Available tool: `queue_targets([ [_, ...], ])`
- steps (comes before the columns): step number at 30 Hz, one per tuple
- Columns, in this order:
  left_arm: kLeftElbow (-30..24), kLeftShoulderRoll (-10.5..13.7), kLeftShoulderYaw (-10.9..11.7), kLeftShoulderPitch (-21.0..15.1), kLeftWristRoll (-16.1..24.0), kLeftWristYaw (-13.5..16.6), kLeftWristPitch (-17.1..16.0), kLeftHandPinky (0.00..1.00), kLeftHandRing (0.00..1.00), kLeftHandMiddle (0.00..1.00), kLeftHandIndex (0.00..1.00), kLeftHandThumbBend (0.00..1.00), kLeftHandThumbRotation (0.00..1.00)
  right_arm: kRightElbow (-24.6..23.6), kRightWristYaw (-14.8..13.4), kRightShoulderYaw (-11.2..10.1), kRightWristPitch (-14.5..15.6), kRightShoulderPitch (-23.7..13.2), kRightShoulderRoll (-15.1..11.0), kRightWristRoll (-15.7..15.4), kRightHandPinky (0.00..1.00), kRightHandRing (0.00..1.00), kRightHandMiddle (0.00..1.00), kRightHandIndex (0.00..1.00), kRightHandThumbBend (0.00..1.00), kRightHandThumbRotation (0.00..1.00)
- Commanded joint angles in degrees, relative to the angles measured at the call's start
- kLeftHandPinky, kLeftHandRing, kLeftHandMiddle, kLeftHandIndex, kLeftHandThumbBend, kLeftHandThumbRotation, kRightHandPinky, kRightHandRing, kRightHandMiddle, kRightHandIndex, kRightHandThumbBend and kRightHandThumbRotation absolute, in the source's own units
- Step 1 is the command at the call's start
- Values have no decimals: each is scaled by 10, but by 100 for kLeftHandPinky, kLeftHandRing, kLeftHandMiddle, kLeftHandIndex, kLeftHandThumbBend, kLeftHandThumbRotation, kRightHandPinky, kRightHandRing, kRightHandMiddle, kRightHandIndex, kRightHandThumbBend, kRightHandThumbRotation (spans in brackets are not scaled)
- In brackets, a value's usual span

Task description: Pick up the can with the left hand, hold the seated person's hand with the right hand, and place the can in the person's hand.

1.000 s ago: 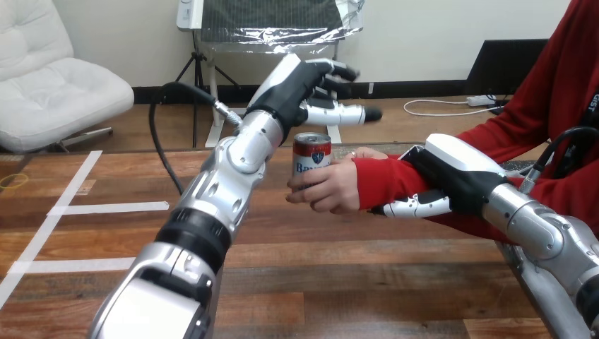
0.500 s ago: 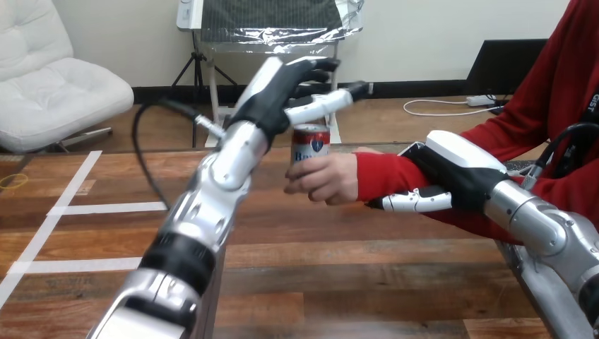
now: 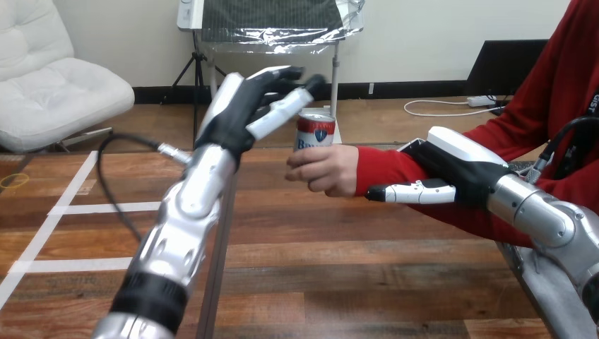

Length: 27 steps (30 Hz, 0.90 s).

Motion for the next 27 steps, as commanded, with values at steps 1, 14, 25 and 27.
queue_targets([
  [1, -92, 11, 19, 26, -14, 2, 0, 76, 83, 83, 80, 74, 81, -26, 22, 1, -9, -26, 26, 7, 48, 55, 60, 63, 99, 89],
  [14, -214, 18, 30, 110, -12, -1, 28, 74, 83, 82, 77, 63, 81, -29, 46, 10, -9, -26, 14, -5, 63, 72, 74, 77, 100, 99],
  [25, -274, 24, 39, 158, -15, -5, 45, 70, 81, 80, 75, 65, 85, -37, 119, 4, 22, -26, 9, 11, 72, 83, 84, 85, 100, 100],
  [27, -283, 25, 41, 164, -15, -5, 49, 69, 81, 80, 75, 66, 85, -41, 129, 2, 29, -25, 8, 14, 74, 85, 85, 86, 100, 100],
])
